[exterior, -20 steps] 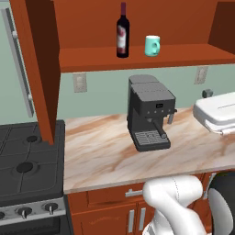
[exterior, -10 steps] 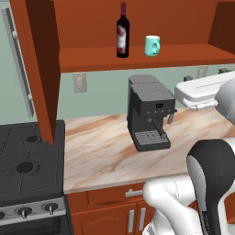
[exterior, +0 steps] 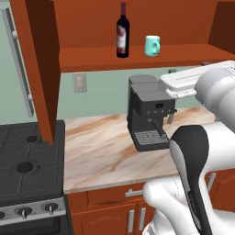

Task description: Open the cabinet directly in front. Then move the wine and the mug to the dining counter with the candle on it.

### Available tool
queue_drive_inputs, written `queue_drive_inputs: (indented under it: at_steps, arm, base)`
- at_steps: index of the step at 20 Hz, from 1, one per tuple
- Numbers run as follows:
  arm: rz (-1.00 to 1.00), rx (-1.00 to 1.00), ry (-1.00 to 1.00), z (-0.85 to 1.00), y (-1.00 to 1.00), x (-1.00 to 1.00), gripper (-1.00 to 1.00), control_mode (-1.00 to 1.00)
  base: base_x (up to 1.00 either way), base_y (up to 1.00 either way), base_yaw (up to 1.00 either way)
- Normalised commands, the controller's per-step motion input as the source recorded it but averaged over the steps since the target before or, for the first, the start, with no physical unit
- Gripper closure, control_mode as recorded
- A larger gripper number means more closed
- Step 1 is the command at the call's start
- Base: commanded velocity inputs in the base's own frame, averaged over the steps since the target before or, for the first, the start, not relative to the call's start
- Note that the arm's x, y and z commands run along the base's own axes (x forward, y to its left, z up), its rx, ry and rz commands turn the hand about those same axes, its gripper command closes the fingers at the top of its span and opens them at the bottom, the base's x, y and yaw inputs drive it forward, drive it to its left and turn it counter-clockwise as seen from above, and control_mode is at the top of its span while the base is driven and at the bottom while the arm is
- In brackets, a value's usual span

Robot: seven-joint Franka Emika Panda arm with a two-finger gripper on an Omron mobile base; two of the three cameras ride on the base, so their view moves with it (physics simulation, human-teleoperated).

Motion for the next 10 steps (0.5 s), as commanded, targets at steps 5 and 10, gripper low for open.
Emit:
queue_drive_inputs:
  at_steps: [5, 10]
  arm:
    - [0.02, 0.0, 0.0, 0.09, 0.08, 0.19, -1.0, -1.0]
    - [0.0, 0.0, 0.0, 0.23, 0.0, 0.18, -1.0, -1.0]
  base:
    - [0.0, 0.0, 0.0]
    - [0.0, 0.0, 0.0]
